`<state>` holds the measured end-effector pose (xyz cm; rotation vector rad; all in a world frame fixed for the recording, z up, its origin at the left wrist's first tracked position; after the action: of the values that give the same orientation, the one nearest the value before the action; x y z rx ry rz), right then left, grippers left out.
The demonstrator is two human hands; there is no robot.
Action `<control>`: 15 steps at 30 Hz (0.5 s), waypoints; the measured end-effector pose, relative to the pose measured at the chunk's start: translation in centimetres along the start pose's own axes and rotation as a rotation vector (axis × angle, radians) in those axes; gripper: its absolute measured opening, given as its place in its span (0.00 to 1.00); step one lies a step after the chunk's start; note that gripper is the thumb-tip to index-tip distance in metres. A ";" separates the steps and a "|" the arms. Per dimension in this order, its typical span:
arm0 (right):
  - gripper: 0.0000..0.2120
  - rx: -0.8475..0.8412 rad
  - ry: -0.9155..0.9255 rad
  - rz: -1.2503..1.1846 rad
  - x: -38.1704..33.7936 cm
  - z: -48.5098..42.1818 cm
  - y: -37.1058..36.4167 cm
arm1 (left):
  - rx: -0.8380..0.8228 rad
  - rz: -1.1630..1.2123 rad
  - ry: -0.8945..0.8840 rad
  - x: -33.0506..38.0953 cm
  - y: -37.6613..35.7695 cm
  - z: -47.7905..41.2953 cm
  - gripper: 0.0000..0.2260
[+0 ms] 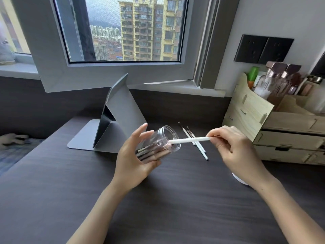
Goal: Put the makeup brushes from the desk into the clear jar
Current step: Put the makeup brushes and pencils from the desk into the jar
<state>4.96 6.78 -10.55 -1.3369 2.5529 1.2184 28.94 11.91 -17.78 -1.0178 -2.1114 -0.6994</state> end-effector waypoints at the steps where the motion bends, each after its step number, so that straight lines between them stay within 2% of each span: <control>1: 0.03 -0.025 0.046 0.019 -0.9 0.0 0.2 | -0.021 0.005 -0.011 0.1 -0.2 0.1 0.44; 5: 0.04 -0.137 0.150 0.027 -3.6 -0.2 -0.6 | -0.135 -0.131 -0.105 0.2 -0.7 0.5 0.44; 7: 0.06 -0.194 0.138 -0.022 -4.3 -0.3 -1.5 | -0.158 -0.162 -0.130 0.3 -0.7 0.5 0.45; 12: 0.09 -0.210 -0.036 -0.236 -4.1 -0.1 -3.2 | -0.092 -0.074 -0.071 -0.1 -0.4 0.3 0.44; 15: 0.08 -0.106 -0.163 -0.394 -2.7 0.0 -3.4 | -0.043 -0.031 -0.021 -0.4 -0.3 0.1 0.43</control>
<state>9.02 7.48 -11.73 -1.5878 2.0149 1.3293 28.85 11.61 -18.20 -1.0217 -2.1430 -0.7548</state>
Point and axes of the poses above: each hand's wrist, its own z-axis away from the middle knuckle, its own y-axis out of the back of the hand, x = y × z, the point moved 2 cm from there along -z, towards the middle knuckle, and after that the axes turned 7 degrees about x, right-handed, at the moved point
